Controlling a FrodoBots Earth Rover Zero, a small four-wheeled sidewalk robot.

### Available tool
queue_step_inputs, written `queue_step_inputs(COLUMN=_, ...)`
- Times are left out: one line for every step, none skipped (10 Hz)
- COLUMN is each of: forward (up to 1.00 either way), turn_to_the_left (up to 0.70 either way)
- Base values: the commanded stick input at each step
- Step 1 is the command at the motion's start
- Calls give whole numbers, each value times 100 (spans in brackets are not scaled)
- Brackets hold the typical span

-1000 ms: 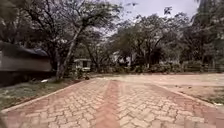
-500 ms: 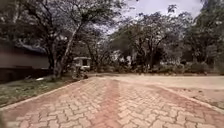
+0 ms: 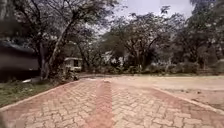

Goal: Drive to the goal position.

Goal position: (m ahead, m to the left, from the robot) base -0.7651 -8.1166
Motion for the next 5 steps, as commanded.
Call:
queue_step_inputs(forward=70, turn_to_the_left=0)
queue_step_inputs(forward=70, turn_to_the_left=0)
queue_step_inputs(forward=70, turn_to_the_left=0)
queue_step_inputs(forward=70, turn_to_the_left=0)
queue_step_inputs(forward=70, turn_to_the_left=0)
